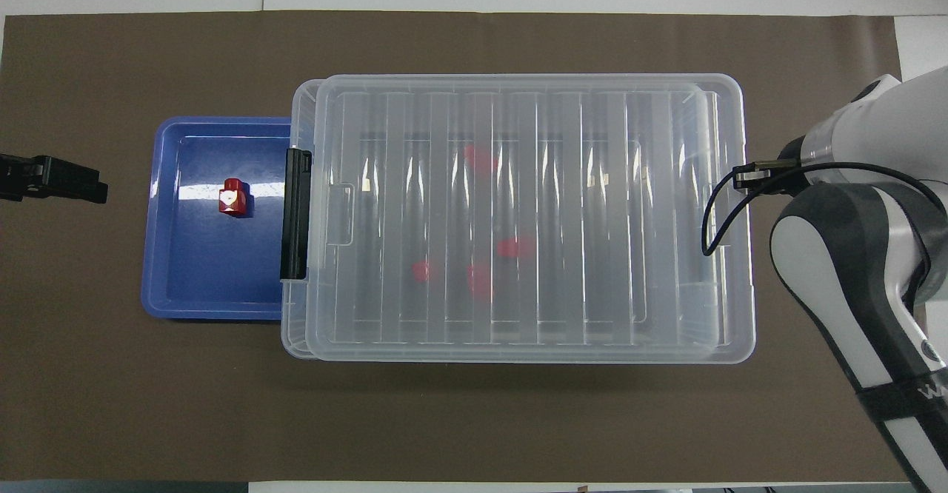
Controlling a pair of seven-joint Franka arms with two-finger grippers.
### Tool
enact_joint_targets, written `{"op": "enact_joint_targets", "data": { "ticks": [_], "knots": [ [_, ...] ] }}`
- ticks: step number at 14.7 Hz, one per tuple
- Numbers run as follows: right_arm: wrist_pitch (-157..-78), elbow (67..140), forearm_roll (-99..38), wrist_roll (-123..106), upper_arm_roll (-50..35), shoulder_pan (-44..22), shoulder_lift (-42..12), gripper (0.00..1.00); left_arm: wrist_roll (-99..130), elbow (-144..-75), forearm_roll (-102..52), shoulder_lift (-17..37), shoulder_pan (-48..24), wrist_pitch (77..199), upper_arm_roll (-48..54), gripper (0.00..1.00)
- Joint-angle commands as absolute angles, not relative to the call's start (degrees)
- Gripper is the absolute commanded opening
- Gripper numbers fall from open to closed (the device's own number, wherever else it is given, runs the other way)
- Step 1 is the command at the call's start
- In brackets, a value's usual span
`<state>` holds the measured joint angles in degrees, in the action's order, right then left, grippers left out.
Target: Place red block in blue tray from box
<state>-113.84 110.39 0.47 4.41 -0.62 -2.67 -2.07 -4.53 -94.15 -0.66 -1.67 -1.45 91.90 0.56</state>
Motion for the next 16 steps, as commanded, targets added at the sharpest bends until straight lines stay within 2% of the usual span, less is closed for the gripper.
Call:
{"op": "enact_joint_targets", "data": {
  "ticks": [1, 16],
  "knots": [
    [-114.79, 111.45, -0.09, 6.24, -2.02, -2.29, -1.49, 0.0, -4.75, -95.98, -1.32, -3.43, -1.23, 91.85, 0.44, 1.0],
    [-114.79, 111.53, -0.18, 7.47, -2.73, -2.29, -1.41, 0.0, -4.75, -95.98, -1.32, -3.43, -1.23, 91.85, 0.53, 1.0]
  ]
}}
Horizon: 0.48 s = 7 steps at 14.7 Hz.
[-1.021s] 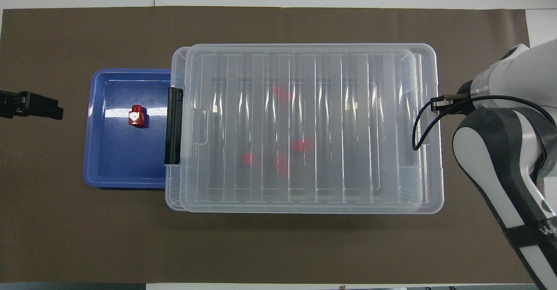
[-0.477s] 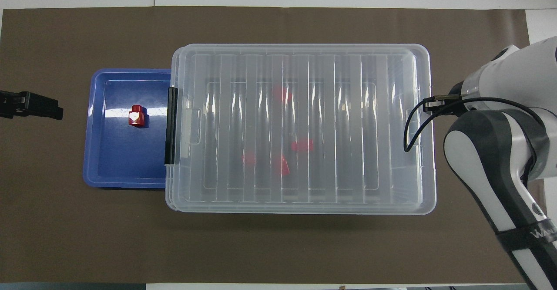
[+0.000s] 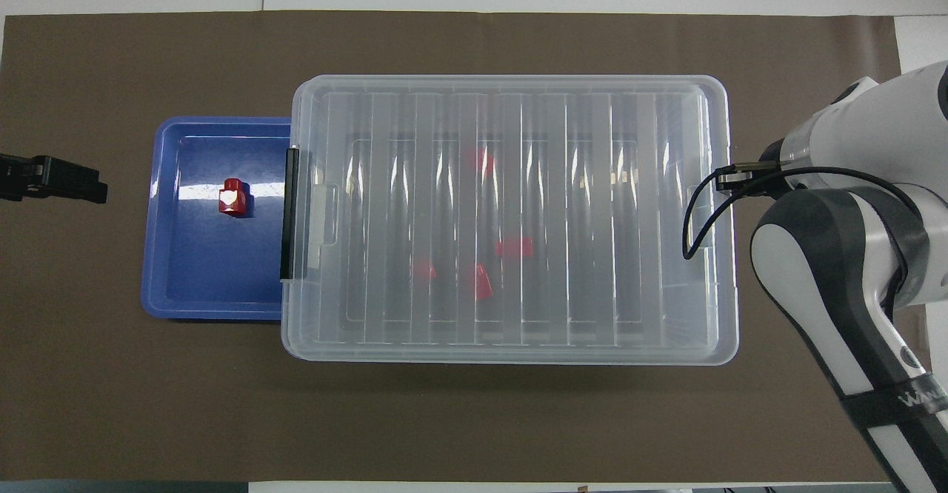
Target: Place red block in blue tray from box
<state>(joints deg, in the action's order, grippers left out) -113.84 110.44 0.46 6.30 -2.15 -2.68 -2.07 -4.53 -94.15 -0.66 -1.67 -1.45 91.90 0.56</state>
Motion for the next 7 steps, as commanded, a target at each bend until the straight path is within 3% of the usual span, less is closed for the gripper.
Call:
{"op": "enact_joint_targets", "data": {
  "ticks": [1, 7],
  "knots": [
    [-114.52, 111.36, -0.09, 7.38, -2.72, -2.29, -1.49, 0.0, -4.75, -95.98, -1.32, -3.43, -1.23, 91.85, 0.44, 1.0],
    [-105.14, 103.73, 0.0, 7.03, -1.94, -2.2, -2.2, 0.0, -4.75, -95.98, -1.32, -3.43, -1.23, 91.85, 0.53, 1.0]
  ]
}}
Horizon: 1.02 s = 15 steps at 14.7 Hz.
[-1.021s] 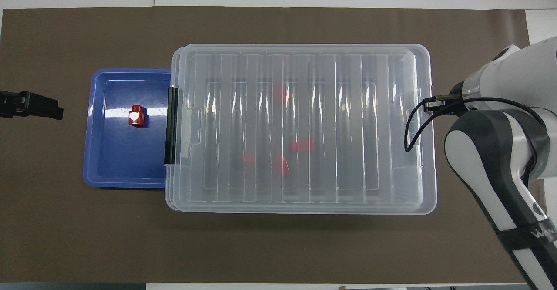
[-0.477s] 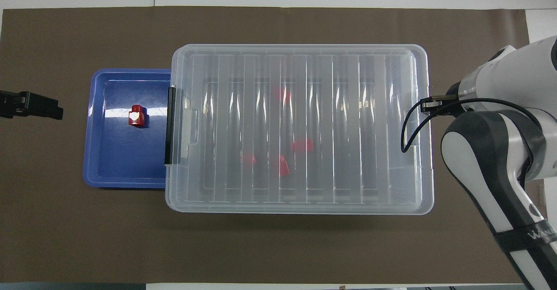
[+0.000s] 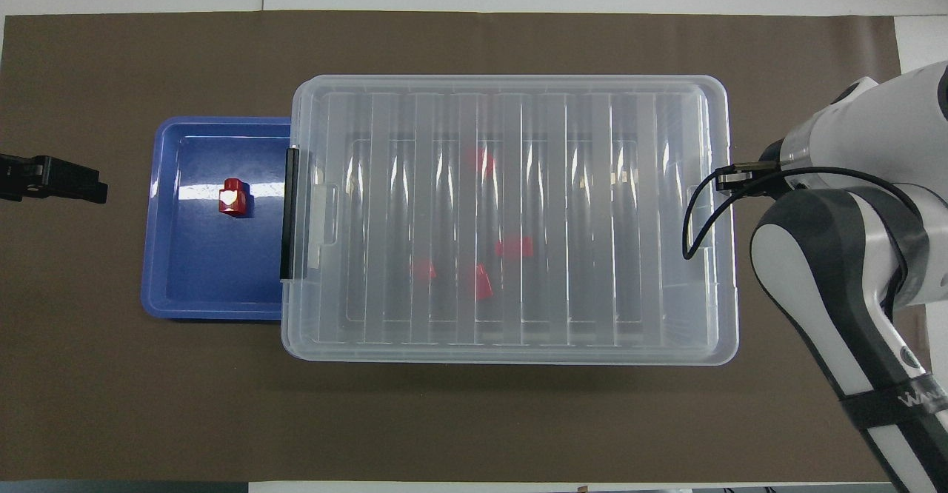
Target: Place red block in blue tray from box
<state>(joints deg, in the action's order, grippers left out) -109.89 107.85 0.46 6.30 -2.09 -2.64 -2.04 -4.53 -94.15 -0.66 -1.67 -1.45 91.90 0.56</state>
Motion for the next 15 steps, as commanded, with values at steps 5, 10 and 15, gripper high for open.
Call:
{"op": "enact_joint_targets", "data": {
  "ticks": [5, 10, 15],
  "knots": [
    [-87.82, 91.07, 0.26, 5.46, 2.19, -2.02, -1.76, 0.28, -4.75, -95.98, -1.32, -3.43, -1.23, 91.85, 0.44, 1.0],
    [-85.78, 90.97, 0.53, 1.67, 5.62, -1.67, -0.7, 1.0, -4.75, -95.98, -1.32, -3.43, -1.23, 91.85, 0.44, 1.0],
    [-86.66, 90.88, -0.17, 1.85, 5.45, -1.76, -0.79, 1.0, -4.75, -95.98, -1.32, -3.43, -1.23, 91.85, 0.44, 1.0]
  ]
}}
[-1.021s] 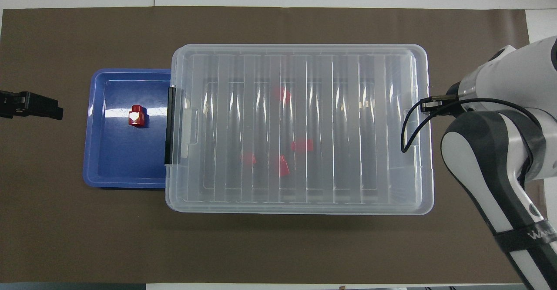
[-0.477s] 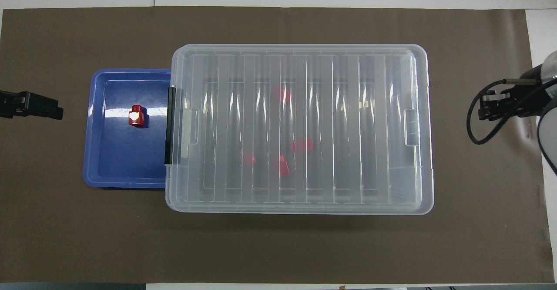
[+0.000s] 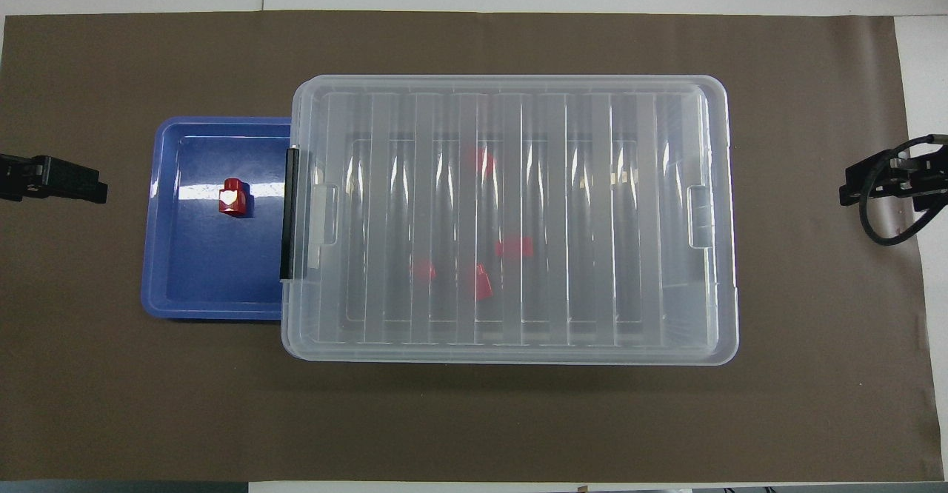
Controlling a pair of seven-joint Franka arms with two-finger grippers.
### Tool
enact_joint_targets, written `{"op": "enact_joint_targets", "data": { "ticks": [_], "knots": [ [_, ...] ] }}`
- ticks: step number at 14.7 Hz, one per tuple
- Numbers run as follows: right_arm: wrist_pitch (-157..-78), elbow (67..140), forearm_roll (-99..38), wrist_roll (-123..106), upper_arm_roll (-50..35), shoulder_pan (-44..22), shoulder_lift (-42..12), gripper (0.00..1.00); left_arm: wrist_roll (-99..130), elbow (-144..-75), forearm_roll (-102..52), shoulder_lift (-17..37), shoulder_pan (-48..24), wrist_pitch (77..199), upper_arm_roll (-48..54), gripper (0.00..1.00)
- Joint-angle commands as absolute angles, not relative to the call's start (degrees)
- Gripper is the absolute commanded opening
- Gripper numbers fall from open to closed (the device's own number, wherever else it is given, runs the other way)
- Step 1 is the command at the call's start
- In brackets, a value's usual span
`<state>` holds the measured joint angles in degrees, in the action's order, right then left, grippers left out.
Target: Place red block in blue tray from box
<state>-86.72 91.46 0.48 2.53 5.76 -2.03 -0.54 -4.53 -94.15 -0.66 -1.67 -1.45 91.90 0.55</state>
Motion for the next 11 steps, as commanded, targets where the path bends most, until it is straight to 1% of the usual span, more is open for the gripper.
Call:
{"op": "enact_joint_targets", "data": {
  "ticks": [1, 11],
  "knots": [
    [-86.66, 90.79, -0.26, 1.85, 5.45, -1.76, -0.79, 1.0, -4.75, -95.98, -1.32, -3.43, -1.23, 91.85, 0.53, 1.0],
    [-86.84, 89.82, -0.09, 1.76, 4.75, -1.93, -0.88, 1.0, -4.75, -95.98, -1.32, -3.43, -1.23, 91.85, 0.44, 1.0]
  ]
}}
